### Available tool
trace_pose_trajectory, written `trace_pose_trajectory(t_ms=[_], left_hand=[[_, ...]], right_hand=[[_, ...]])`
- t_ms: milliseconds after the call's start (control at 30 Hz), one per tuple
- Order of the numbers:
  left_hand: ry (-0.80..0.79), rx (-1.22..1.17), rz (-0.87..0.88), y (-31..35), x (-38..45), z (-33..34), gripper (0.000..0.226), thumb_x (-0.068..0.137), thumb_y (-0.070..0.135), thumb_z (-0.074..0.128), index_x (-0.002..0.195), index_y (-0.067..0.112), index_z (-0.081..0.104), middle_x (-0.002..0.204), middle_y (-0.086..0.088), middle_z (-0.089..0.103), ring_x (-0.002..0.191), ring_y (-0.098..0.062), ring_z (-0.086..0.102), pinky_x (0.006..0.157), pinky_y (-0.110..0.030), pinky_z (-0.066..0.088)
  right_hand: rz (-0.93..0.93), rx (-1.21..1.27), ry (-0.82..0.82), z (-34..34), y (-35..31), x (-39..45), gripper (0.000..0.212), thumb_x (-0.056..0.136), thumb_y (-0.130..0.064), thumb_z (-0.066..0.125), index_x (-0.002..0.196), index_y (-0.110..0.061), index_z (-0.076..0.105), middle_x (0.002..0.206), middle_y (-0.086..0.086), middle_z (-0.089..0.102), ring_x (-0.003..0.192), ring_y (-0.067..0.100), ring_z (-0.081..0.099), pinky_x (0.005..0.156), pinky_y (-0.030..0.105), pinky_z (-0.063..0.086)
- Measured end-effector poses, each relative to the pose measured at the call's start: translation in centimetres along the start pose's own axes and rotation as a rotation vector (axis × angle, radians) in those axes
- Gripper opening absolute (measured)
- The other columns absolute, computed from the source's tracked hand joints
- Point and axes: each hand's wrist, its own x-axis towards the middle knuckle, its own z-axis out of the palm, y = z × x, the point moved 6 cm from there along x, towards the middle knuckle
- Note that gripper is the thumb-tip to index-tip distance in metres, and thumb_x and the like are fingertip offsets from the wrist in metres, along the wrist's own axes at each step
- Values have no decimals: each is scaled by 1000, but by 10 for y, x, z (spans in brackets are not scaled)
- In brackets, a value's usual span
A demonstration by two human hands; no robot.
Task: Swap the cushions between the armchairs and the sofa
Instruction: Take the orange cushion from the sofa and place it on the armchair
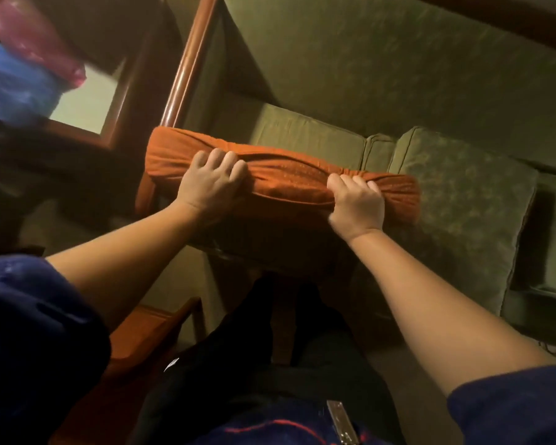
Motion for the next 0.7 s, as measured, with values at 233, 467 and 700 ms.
trace_pose_trajectory(t_ms=[233, 467, 700], left_hand=[[-30, -22, 12, 29, -61, -36, 43, 85, 49, 65, 104, 10, 60, 98, -17, 67, 83, -39, 63, 69, -43, 45], [73, -126, -203, 99, -177, -101, 51, 80, 47, 71, 113, 9, 63, 109, -14, 70, 96, -39, 66, 77, -46, 52], [113, -186, -570, 171, -344, -112, 48, 81, 48, 75, 107, 10, 63, 104, -14, 71, 91, -37, 67, 74, -43, 50]], right_hand=[[-10, 97, -78, -48, -23, -47, 22, 61, -6, 76, 76, -19, 67, 69, 5, 69, 67, 32, 67, 60, 31, 45], [-302, 125, -7, -114, -29, -112, 12, 75, -30, 69, 78, -19, 68, 73, 7, 72, 69, 35, 69, 58, 34, 52], [-684, 85, -1, -143, -111, -193, 60, 67, -77, 59, 72, -18, 63, 67, 6, 69, 60, 34, 67, 50, 32, 40]])
